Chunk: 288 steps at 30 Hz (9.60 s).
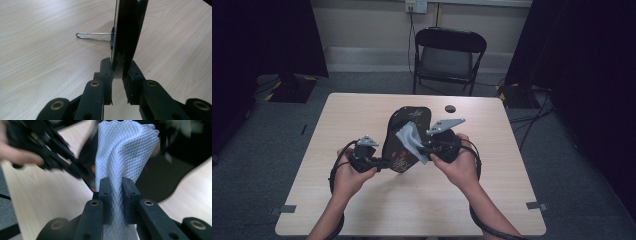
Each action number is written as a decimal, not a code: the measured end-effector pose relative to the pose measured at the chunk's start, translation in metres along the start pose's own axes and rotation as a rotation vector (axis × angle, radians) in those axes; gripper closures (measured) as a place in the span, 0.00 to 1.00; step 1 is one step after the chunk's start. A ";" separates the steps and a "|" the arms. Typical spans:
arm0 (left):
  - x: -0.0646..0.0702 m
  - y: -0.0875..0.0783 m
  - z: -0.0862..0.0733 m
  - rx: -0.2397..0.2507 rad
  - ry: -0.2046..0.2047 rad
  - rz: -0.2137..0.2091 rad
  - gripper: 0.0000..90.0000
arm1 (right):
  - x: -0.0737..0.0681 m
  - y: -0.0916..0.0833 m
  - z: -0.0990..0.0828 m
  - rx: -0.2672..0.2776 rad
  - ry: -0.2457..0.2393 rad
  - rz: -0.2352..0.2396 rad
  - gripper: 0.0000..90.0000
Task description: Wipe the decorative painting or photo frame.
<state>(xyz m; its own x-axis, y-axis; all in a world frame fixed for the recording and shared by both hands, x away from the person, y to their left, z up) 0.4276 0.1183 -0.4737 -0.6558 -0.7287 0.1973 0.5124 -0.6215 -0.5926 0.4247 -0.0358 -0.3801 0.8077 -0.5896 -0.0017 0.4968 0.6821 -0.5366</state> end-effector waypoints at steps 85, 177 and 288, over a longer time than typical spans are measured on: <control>0.001 -0.009 0.001 0.020 -0.011 0.020 0.87 | -0.028 0.027 -0.024 -0.084 -0.026 0.054 0.89; -0.008 -0.021 -0.012 0.019 -0.046 0.041 0.84 | -0.014 0.052 -0.111 -0.215 0.065 0.057 0.89; -0.013 -0.023 -0.012 0.030 -0.045 0.041 0.73 | -0.041 0.100 -0.111 -0.278 -0.005 0.186 0.89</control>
<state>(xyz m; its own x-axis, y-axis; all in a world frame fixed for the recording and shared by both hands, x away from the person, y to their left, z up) 0.4184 0.1454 -0.4719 -0.6087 -0.7654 0.2090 0.5550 -0.5990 -0.5772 0.4060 0.0088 -0.5273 0.8781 -0.4637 -0.1176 0.2358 0.6334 -0.7370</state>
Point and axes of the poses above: each handheld gripper's, and its own axes: y roughly forward along the jaws, z roughly out of its top, x roughly to its right, the point moved 9 cm from there along y, roughly forward along the jaws, and after that the axes turned 8 degrees about x, right-handed, at the moved point
